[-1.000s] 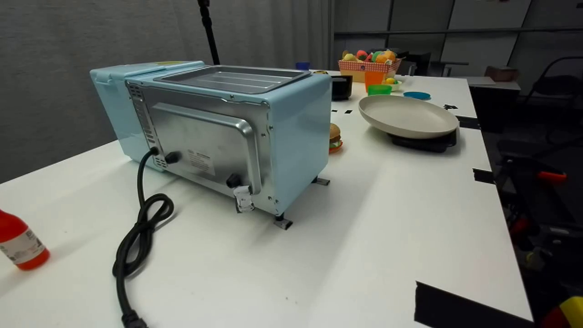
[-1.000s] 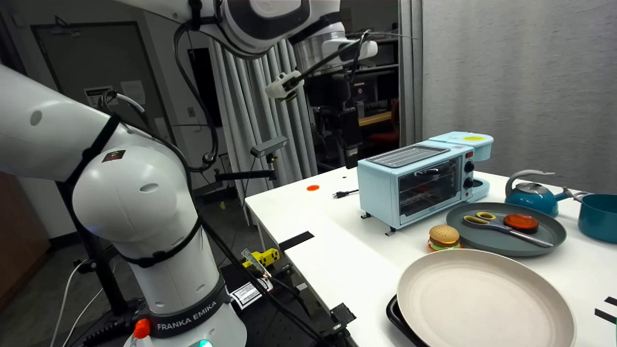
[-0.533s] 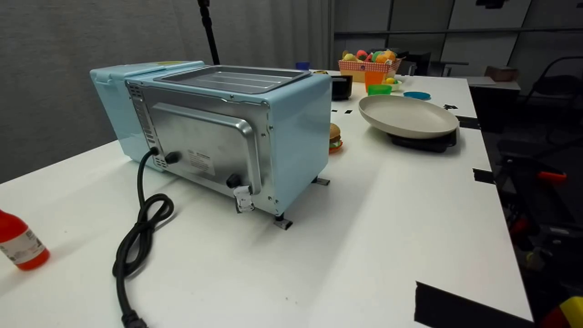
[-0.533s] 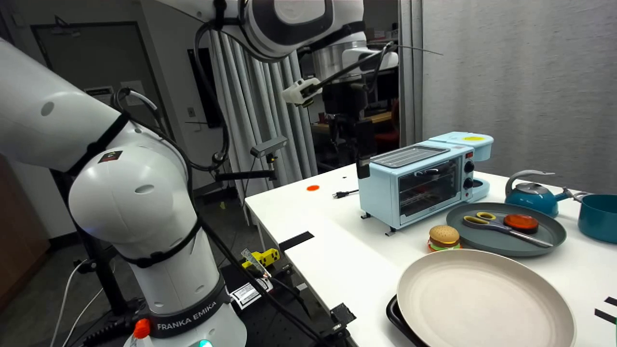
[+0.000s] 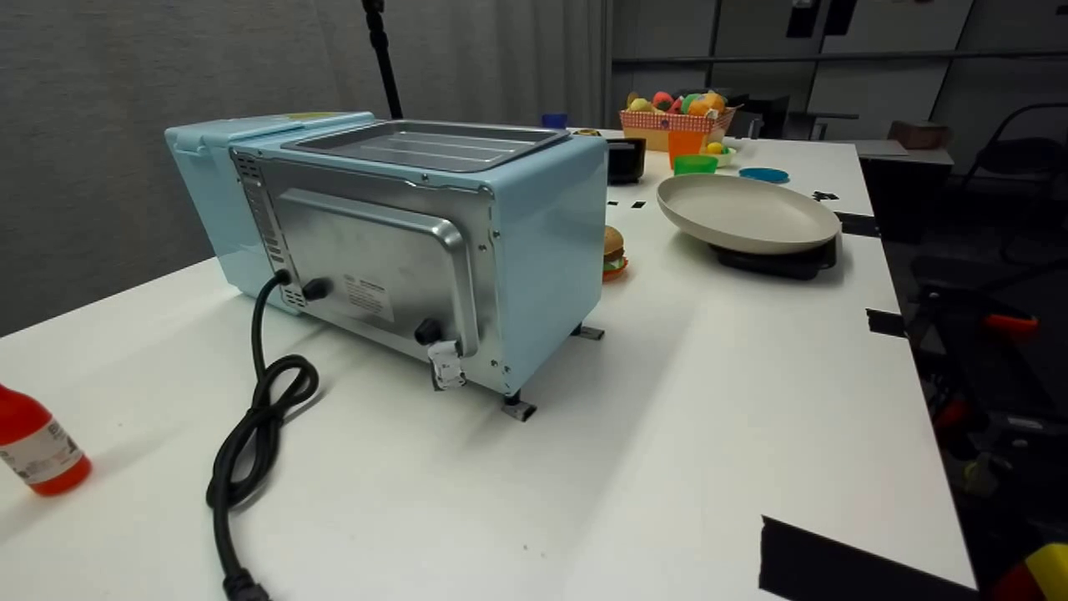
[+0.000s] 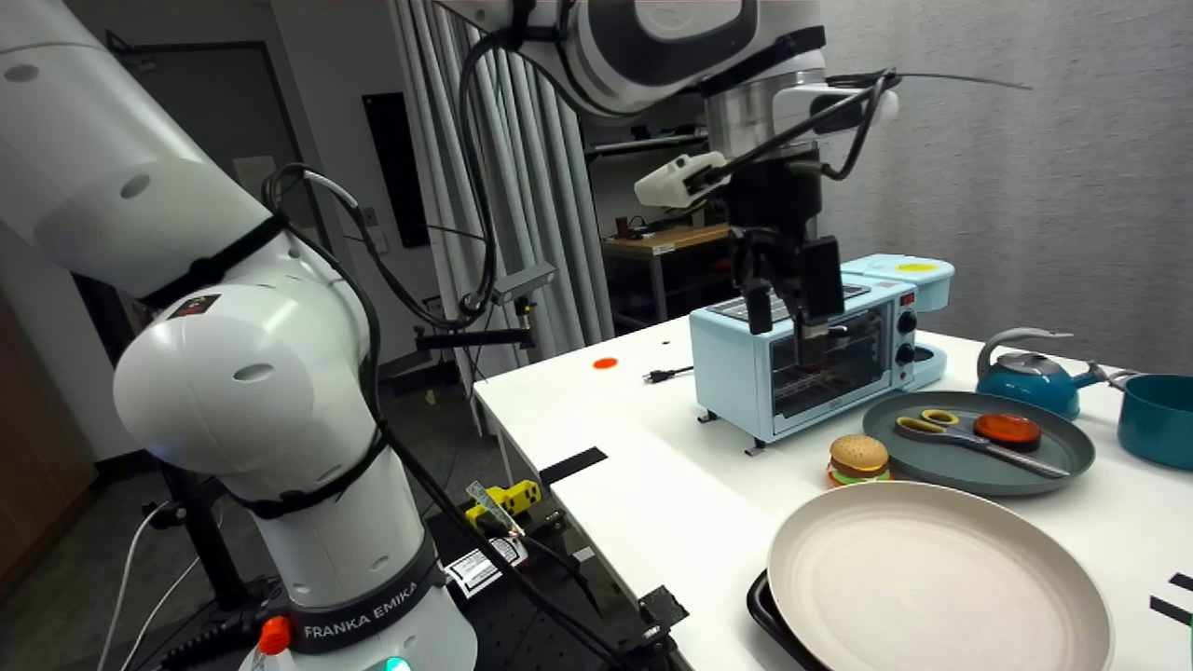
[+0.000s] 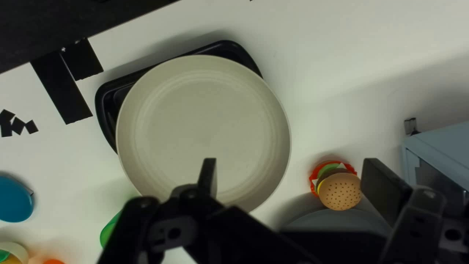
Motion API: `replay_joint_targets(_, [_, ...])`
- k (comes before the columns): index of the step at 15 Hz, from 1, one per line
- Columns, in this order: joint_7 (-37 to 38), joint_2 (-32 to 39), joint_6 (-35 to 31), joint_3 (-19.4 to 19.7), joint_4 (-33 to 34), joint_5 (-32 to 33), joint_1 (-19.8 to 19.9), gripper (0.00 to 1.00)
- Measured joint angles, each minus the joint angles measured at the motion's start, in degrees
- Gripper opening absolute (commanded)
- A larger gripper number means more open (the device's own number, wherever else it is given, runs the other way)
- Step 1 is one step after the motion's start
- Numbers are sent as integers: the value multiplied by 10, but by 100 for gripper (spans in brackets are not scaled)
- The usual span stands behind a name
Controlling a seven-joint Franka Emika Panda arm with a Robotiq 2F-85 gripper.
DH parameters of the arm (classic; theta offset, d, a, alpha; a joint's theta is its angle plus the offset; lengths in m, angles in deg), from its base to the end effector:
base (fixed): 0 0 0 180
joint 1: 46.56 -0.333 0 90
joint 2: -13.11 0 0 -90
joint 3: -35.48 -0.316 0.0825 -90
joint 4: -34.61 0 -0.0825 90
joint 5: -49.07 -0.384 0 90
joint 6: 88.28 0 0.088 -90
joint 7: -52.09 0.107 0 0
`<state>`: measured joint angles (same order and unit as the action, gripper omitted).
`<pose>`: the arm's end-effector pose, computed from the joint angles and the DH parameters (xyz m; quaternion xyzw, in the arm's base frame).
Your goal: Pour the chips from the green cup onto the beige plate
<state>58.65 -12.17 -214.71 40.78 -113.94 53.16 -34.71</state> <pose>0.3816 -0.1198 0.4096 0.9830 -0.1815 0.0262 0.0119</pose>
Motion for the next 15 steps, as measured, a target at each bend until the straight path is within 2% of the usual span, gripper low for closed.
replay_joint_targets(10, [14, 209, -71, 50, 141, 42, 23, 100])
replay_joint_targets(15, [16, 235, -71, 53, 164, 44, 24, 100])
